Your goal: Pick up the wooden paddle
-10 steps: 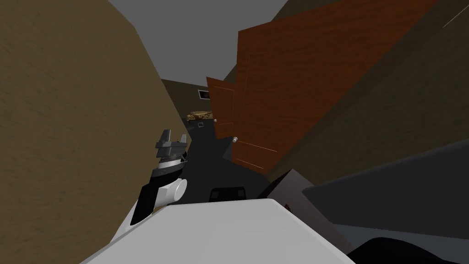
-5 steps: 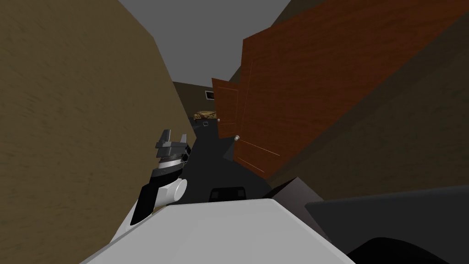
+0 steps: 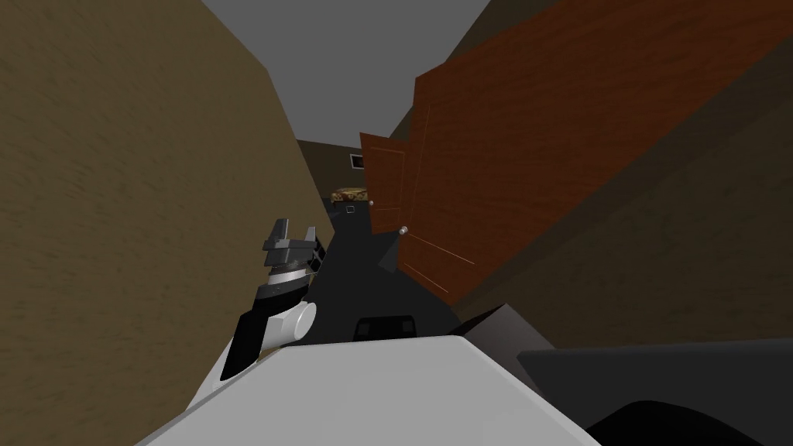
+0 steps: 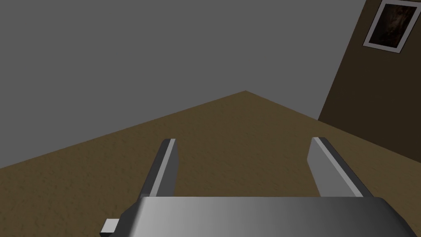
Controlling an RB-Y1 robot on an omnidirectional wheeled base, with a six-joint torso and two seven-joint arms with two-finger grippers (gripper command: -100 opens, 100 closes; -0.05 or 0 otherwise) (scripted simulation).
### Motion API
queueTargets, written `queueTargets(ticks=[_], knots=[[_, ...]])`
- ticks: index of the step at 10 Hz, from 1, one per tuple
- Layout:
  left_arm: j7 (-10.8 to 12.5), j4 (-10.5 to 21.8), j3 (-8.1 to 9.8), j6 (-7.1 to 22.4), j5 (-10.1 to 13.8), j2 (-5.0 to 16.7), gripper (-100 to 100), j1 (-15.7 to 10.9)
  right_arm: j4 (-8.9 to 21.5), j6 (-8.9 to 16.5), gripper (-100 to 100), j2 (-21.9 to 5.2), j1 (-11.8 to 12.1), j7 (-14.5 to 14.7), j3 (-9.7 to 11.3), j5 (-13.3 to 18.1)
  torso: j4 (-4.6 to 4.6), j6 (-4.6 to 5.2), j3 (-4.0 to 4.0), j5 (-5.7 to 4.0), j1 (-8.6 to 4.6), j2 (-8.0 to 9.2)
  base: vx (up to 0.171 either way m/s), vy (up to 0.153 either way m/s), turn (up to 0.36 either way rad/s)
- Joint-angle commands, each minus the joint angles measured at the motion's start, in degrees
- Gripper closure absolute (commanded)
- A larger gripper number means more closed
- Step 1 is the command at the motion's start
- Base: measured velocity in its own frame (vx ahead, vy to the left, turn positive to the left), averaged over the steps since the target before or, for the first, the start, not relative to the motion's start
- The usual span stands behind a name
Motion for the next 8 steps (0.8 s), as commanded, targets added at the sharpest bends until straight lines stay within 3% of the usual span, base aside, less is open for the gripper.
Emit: queueTargets(ticks=[1, 2, 3, 7, 8], knots=[[0.00, 0.00, 0.00, 0.00, 0.00, 0.00, 0, 0.00, 1.75, -0.04, -100, 2.09, -0.50, 0.45, 0.31, 0.13, 0.00, 0.00, 0.00, 0.00, 0.00, 0.00, 0.006, -0.037, 0.057], [0.00, -0.01, -0.01, 0.00, 0.00, 0.00, 0, 0.00, 1.27, -0.17, -100, 1.37, -0.42, 0.26, 0.24, 0.10, 0.05, 0.01, 0.04, -0.18, -0.07, 0.02, 0.004, -0.014, 0.015], [0.00, 0.00, 0.00, 0.00, 0.00, 0.00, 0, 0.00, 1.43, -0.23, 100, 1.51, -0.46, 0.33, 0.28, 0.11, 0.08, 0.01, 0.09, -0.25, -0.18, 0.09, 0.000, 0.000, 0.000], [0.00, 0.00, 0.00, 0.00, 0.00, 0.00, 0, 0.00, 1.43, -0.20, 100, 1.45, -0.47, 0.38, 0.28, 0.15, 0.10, 0.05, 0.13, -0.27, -0.18, 0.16, 0.000, 0.000, 0.000], [0.00, 0.00, 0.00, 0.00, 0.00, 0.00, 0, 0.00, 1.43, -0.20, 0, 1.46, -0.47, 0.36, 0.27, 0.14, 0.10, 0.04, 0.13, -0.27, -0.18, 0.16, 0.000, 0.000, 0.000]])
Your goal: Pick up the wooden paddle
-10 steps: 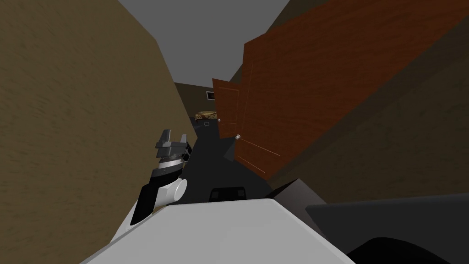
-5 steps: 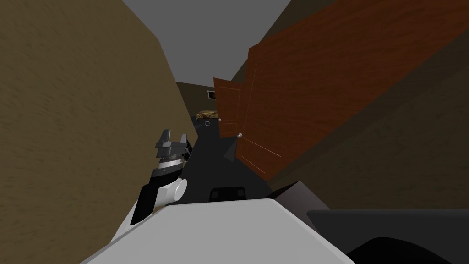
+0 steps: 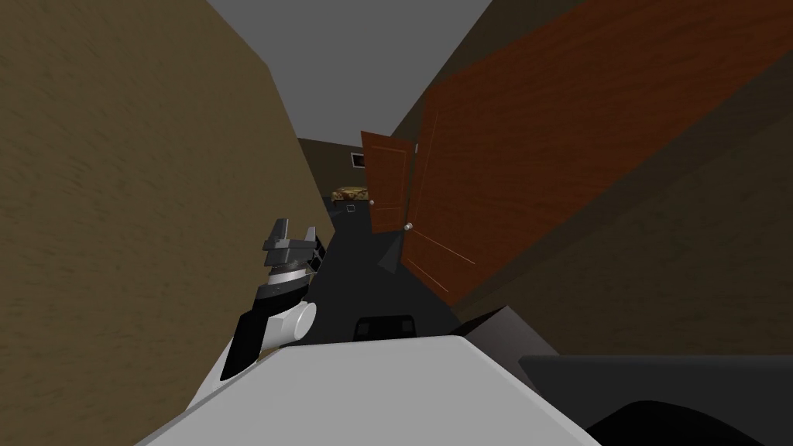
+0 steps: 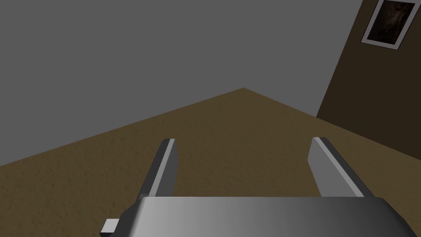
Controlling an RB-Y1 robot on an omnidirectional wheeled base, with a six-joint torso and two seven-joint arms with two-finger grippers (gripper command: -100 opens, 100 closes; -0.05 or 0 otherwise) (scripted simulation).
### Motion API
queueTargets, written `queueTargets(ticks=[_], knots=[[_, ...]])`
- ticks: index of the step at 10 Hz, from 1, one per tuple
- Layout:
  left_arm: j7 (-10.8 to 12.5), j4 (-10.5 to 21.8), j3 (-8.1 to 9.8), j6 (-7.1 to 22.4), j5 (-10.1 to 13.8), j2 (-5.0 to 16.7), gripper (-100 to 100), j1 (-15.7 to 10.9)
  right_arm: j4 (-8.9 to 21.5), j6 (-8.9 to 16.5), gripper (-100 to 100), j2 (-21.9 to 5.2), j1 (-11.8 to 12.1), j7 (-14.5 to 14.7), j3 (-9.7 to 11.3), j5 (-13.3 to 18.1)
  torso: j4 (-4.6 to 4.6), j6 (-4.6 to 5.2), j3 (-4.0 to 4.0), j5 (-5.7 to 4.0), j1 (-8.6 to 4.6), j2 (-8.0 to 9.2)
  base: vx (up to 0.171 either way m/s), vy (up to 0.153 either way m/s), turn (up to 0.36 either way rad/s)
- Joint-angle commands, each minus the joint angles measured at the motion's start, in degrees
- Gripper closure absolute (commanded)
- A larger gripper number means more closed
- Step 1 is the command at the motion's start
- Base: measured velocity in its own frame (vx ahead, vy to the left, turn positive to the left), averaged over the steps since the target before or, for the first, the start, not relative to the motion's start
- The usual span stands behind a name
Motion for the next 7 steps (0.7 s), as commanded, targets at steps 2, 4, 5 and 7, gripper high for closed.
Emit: queueTargets(ticks=[2, 4, 5, 7], knots=[[0.00, 0.00, 0.00, 0.00, 0.00, 0.00, 0, 0.00, -2.88, 0.39, 100, -2.78, 1.12, -0.55, -0.70, -0.04, -0.01, 0.05, 0.00, 0.03, 0.09, 0.01, -0.005, 0.034, -0.084], [0.00, 0.00, 0.00, 0.00, 0.00, 0.00, 0, 0.00, -4.80, 0.53, 100, -4.82, 1.81, -0.93, -1.14, -0.06, 0.00, 0.03, 0.01, 0.06, 0.22, 0.03, -0.010, 0.048, -0.064], [0.00, 0.00, 0.00, 0.00, 0.00, 0.00, 0, 0.00, -6.08, 0.63, 100, -6.19, 2.27, -1.19, -1.44, -0.08, 0.00, 0.02, 0.01, 0.07, 0.22, 0.02, -0.010, 0.041, -0.057], [0.00, 0.00, 0.00, 0.00, 0.00, 0.00, 0, 0.00, -5.26, 0.52, 0, -5.45, 1.83, -1.10, -1.15, -0.13, -0.01, 0.01, 0.00, 0.05, 0.14, 0.01, -0.002, 0.009, -0.007]])
